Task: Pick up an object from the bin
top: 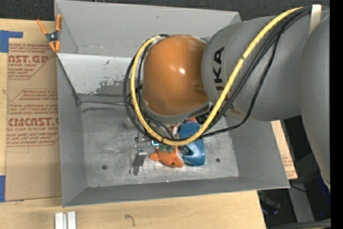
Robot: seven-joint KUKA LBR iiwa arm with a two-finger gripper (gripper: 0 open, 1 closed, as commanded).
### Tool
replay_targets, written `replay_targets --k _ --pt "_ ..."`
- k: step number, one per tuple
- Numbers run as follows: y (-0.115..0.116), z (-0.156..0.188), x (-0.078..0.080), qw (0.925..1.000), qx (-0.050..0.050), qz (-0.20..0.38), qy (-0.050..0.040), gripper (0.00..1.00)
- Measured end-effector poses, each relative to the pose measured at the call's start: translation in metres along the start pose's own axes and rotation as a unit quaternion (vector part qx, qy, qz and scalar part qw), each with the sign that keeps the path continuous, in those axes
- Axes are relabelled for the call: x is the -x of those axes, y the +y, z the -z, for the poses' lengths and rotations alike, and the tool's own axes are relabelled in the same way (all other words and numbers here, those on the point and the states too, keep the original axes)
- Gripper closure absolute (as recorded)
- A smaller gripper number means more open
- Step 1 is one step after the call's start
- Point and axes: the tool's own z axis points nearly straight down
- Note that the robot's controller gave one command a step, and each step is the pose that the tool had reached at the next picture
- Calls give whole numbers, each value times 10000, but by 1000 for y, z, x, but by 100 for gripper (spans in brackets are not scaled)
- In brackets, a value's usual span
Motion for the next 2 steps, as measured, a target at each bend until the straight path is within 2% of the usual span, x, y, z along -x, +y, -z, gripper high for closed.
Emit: replay_targets --k 1,2 --pt "-1 4 2 10000 7 -8 -39 0" --pt "-63 -38 40 9997 9 220 -57 0"
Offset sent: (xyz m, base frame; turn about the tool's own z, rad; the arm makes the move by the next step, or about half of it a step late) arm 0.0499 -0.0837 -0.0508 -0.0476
